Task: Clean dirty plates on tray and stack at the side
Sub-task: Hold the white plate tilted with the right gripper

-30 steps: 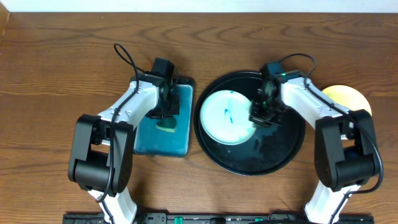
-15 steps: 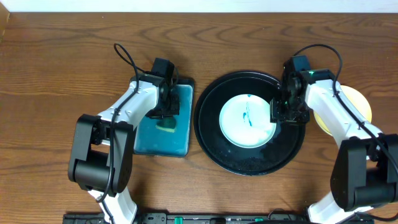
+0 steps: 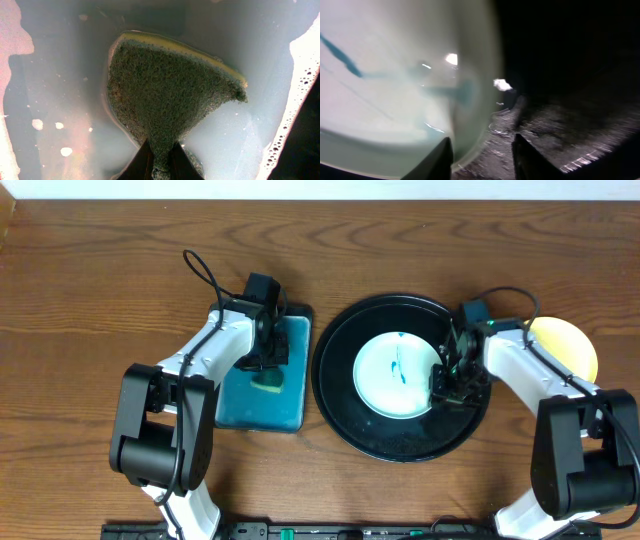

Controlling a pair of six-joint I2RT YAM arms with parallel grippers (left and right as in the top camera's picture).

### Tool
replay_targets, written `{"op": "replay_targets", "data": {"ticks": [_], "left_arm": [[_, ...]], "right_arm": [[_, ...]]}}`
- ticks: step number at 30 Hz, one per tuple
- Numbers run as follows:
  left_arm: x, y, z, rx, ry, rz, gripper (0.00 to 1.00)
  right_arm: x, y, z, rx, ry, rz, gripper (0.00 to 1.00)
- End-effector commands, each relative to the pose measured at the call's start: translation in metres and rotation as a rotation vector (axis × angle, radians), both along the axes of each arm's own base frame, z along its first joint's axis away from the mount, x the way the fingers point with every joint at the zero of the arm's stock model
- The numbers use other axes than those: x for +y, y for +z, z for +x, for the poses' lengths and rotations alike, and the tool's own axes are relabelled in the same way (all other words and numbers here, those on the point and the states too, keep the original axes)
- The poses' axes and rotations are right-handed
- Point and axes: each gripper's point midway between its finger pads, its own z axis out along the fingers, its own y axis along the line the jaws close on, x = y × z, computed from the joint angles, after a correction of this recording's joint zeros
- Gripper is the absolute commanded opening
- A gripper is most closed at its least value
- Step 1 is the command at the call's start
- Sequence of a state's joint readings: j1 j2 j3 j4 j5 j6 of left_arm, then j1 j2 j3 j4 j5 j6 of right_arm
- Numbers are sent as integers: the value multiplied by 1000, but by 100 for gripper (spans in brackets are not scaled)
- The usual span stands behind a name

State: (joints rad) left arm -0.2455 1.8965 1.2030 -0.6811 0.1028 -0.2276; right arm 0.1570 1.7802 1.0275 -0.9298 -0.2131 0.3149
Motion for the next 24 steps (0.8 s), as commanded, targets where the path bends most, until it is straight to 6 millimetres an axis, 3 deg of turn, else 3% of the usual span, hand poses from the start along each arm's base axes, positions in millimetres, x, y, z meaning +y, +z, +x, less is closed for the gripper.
{"op": "replay_targets", "data": {"ticks": [1,15,20,24], "left_arm": [[4,-19,-11,70,-9,16,8],[4,-19,-12,70,-9,16,8],[4,-19,-12,70,-9,16,8],[4,-19,-12,71,-9,16,8]], "right_arm": [[19,-9,-13,31,-35,64,34],[22,-15,-5,-14,-58,59,1],[20,-17,12,-90,-41,43,1],[4,-20,30,-175,-15,-51,1]]}}
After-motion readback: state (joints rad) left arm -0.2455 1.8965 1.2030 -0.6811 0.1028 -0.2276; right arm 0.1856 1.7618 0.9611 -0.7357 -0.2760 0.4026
